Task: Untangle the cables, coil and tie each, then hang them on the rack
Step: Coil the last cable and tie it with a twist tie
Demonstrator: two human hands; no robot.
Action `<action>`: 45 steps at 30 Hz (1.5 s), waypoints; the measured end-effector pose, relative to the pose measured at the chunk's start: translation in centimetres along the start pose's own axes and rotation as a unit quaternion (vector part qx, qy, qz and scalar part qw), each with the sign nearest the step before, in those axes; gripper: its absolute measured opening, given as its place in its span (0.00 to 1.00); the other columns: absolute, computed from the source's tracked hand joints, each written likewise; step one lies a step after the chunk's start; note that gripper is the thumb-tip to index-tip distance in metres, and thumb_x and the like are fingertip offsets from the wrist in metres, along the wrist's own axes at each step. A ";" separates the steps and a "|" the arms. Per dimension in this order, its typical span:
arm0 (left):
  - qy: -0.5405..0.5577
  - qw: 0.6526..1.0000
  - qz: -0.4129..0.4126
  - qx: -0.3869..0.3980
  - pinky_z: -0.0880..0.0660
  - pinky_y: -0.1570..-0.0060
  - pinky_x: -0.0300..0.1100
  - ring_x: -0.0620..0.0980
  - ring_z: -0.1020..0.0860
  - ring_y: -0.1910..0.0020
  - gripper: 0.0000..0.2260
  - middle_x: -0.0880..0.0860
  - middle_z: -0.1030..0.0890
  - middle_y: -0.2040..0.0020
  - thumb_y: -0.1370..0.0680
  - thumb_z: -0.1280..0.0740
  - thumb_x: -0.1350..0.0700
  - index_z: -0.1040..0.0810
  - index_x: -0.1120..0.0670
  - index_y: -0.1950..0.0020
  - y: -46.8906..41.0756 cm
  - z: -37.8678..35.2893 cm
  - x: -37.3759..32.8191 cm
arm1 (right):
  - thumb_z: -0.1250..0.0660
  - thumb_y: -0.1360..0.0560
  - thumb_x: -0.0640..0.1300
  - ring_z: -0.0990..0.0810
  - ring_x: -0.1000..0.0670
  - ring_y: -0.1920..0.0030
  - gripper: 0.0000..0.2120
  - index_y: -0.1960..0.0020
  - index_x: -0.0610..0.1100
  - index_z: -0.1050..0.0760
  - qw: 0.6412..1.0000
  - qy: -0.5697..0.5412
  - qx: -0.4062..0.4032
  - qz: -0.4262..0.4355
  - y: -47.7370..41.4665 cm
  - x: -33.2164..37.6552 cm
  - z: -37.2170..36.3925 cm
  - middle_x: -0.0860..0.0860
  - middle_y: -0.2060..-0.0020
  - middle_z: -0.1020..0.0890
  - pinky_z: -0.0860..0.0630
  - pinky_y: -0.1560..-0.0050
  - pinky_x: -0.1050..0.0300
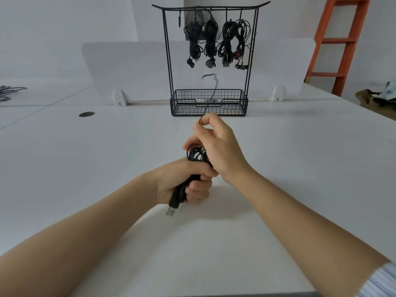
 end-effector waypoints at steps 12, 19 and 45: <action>0.005 1.000 0.004 0.018 0.28 0.76 0.36 0.47 0.28 0.77 0.06 0.50 0.29 0.76 0.37 0.28 0.60 0.22 0.54 0.74 -0.2 -0.5 0.0 | 0.42 0.22 0.41 0.28 0.47 0.71 0.06 0.58 0.45 0.33 0.967 0.221 -0.108 0.067 -1.0 0.9 1.8 0.51 0.75 0.28 0.29 0.65 0.51; 0.025 0.999 0.030 -0.036 0.49 0.84 0.28 0.40 0.43 0.84 0.17 0.47 0.41 0.80 0.23 0.43 0.59 0.35 0.53 0.73 -0.8 -0.1 0.4 | 0.37 0.26 0.37 0.28 0.53 0.70 0.11 0.66 0.45 0.31 0.985 0.079 -0.064 -0.139 -1.8 -2.5 2.9 0.52 0.71 0.28 0.30 0.66 0.60; -0.094 0.977 -0.105 -0.158 0.42 0.81 0.30 0.45 0.41 0.84 0.17 0.56 0.31 0.76 0.35 0.36 0.60 0.28 0.74 0.56 1.8 5.2 -3.2 | 0.35 0.26 0.38 0.26 0.51 0.59 0.08 0.51 0.39 0.18 0.931 0.335 0.144 0.014 -0.4 -2.3 0.9 0.49 0.60 0.20 0.33 0.59 0.65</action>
Point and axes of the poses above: each hand's wrist, its own y-axis away from the middle knuckle, its own z-axis out of the back of the hand, x = y × z, the point moved 5 cm from there along -y, towards the middle knuckle
